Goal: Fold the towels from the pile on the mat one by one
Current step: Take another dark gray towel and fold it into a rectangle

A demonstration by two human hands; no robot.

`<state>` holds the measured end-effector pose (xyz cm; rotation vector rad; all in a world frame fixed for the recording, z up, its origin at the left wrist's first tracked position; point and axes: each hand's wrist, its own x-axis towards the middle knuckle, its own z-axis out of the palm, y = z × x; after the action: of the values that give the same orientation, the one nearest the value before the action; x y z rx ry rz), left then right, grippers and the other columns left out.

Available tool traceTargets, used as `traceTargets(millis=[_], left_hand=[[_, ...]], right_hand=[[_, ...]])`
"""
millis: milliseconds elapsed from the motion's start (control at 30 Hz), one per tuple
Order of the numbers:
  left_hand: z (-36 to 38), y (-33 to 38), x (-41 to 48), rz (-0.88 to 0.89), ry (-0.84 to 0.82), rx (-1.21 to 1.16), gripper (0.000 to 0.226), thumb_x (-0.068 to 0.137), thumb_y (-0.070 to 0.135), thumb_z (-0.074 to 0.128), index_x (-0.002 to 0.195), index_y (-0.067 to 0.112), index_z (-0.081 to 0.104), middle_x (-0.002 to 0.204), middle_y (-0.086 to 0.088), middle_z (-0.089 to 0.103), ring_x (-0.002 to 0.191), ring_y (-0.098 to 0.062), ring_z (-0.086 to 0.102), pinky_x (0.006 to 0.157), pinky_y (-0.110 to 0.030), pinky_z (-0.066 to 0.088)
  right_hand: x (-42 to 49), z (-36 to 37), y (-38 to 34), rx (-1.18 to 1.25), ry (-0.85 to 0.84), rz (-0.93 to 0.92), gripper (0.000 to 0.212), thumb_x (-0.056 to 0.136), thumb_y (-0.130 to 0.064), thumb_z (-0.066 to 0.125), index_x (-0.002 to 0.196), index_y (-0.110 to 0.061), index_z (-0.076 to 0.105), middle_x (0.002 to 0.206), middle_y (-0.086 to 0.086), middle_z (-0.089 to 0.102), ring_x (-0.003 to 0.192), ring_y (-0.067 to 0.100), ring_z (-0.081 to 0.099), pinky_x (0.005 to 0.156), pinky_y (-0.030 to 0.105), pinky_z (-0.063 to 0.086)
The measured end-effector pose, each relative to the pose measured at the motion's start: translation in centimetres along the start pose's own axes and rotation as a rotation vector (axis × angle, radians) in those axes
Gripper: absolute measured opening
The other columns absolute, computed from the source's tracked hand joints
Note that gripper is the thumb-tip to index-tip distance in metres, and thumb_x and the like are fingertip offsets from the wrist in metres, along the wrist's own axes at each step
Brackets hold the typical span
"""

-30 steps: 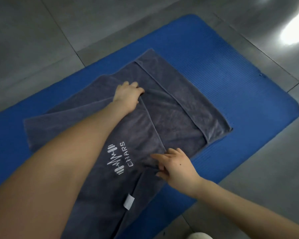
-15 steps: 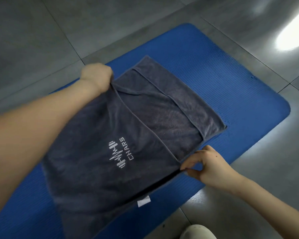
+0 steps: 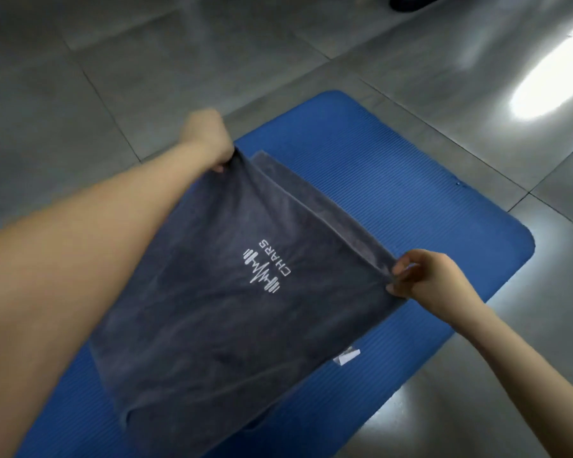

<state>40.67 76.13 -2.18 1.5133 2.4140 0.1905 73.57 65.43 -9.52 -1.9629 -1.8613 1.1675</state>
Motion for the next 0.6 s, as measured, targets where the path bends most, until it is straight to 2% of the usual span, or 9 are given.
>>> traceTargets(millis=[67, 133, 167, 233, 300, 333, 433, 500, 600], left_hand=[[3.0, -0.2, 0.1, 0.008, -0.024, 0.055, 0.031, 0.085, 0.009, 0.058, 0.115, 0.000, 0.061, 0.107, -0.021, 0.066, 0.101, -0.032, 0.064, 0.082, -0.035, 0.048], [5.8, -1.4, -0.8, -0.025, -0.029, -0.037, 0.041, 0.088, 0.011, 0.054, 0.128, 0.003, 0.049, 0.125, -0.021, 0.056, 0.117, -0.036, 0.052, 0.094, -0.039, 0.042], [7.1, -2.3, -1.8, -0.049, 0.009, -0.100, 0.041, 0.090, 0.011, 0.051, 0.130, 0.003, 0.046, 0.126, -0.022, 0.054, 0.117, -0.038, 0.049, 0.094, -0.041, 0.041], [9.8, -4.1, -4.7, -0.121, 0.202, -0.182, 0.036, 0.092, 0.010, 0.046, 0.127, 0.002, 0.047, 0.120, -0.025, 0.054, 0.109, -0.042, 0.050, 0.089, -0.045, 0.041], [12.9, -5.7, -7.5, -0.216, 0.375, -0.189, 0.033, 0.093, 0.011, 0.045, 0.124, 0.001, 0.051, 0.118, -0.024, 0.056, 0.104, -0.043, 0.052, 0.087, -0.048, 0.041], [14.5, -6.3, -8.4, -0.248, 0.403, -0.178, 0.034, 0.093, 0.013, 0.045, 0.124, 0.001, 0.052, 0.118, -0.024, 0.057, 0.105, -0.042, 0.053, 0.089, -0.050, 0.042], [18.5, -7.2, -9.6, -0.257, 0.353, -0.105, 0.041, 0.095, 0.023, 0.039, 0.129, 0.001, 0.048, 0.129, -0.024, 0.053, 0.121, -0.041, 0.048, 0.104, -0.057, 0.033], [19.9, -7.4, -9.7, -0.241, 0.317, -0.064, 0.051, 0.094, 0.030, 0.031, 0.134, 0.002, 0.044, 0.135, -0.025, 0.047, 0.130, -0.040, 0.040, 0.108, -0.058, 0.023], [20.5, -7.5, -9.6, -0.231, 0.302, -0.018, 0.055, 0.092, 0.034, 0.027, 0.138, 0.006, 0.041, 0.141, -0.024, 0.042, 0.134, -0.039, 0.034, 0.111, -0.058, 0.019]], right_hand=[[1.8, 0.7, 0.2, -0.356, 0.037, -0.038, 0.003, 0.077, -0.013, 0.063, 0.075, -0.015, 0.062, 0.076, 0.004, 0.065, 0.080, 0.028, 0.060, 0.066, 0.030, 0.043], [3.7, 1.5, -0.6, -0.478, 0.103, -0.082, 0.010, 0.081, -0.015, 0.054, 0.081, -0.011, 0.063, 0.082, 0.008, 0.065, 0.085, 0.034, 0.059, 0.069, 0.034, 0.042], [4.8, 1.9, -1.3, -0.455, 0.132, -0.104, 0.012, 0.083, -0.016, 0.053, 0.084, -0.010, 0.064, 0.084, 0.009, 0.066, 0.086, 0.035, 0.059, 0.071, 0.035, 0.044], [7.5, 2.8, -3.1, -0.335, 0.178, -0.158, 0.014, 0.086, -0.020, 0.055, 0.088, -0.013, 0.066, 0.089, 0.007, 0.069, 0.090, 0.033, 0.060, 0.078, 0.037, 0.047], [10.3, 4.0, -5.3, -0.243, 0.211, -0.220, 0.016, 0.088, -0.024, 0.055, 0.095, -0.016, 0.067, 0.097, 0.003, 0.069, 0.095, 0.028, 0.061, 0.082, 0.035, 0.045], [11.7, 4.7, -6.5, -0.212, 0.224, -0.244, 0.018, 0.089, -0.025, 0.055, 0.100, -0.016, 0.066, 0.101, 0.002, 0.069, 0.098, 0.027, 0.060, 0.083, 0.034, 0.043], [15.9, 7.0, -10.1, -0.184, 0.223, -0.293, 0.028, 0.091, -0.027, 0.053, 0.113, -0.012, 0.062, 0.112, 0.004, 0.067, 0.107, 0.027, 0.058, 0.087, 0.034, 0.041], [18.9, 8.4, -12.1, -0.207, 0.196, -0.311, 0.034, 0.092, -0.030, 0.052, 0.121, -0.012, 0.058, 0.116, 0.007, 0.065, 0.111, 0.029, 0.056, 0.092, 0.036, 0.040], [22.9, 10.3, -14.9, -0.293, 0.181, -0.327, 0.041, 0.094, -0.034, 0.050, 0.127, -0.011, 0.051, 0.120, 0.009, 0.063, 0.117, 0.032, 0.052, 0.097, 0.039, 0.038]])
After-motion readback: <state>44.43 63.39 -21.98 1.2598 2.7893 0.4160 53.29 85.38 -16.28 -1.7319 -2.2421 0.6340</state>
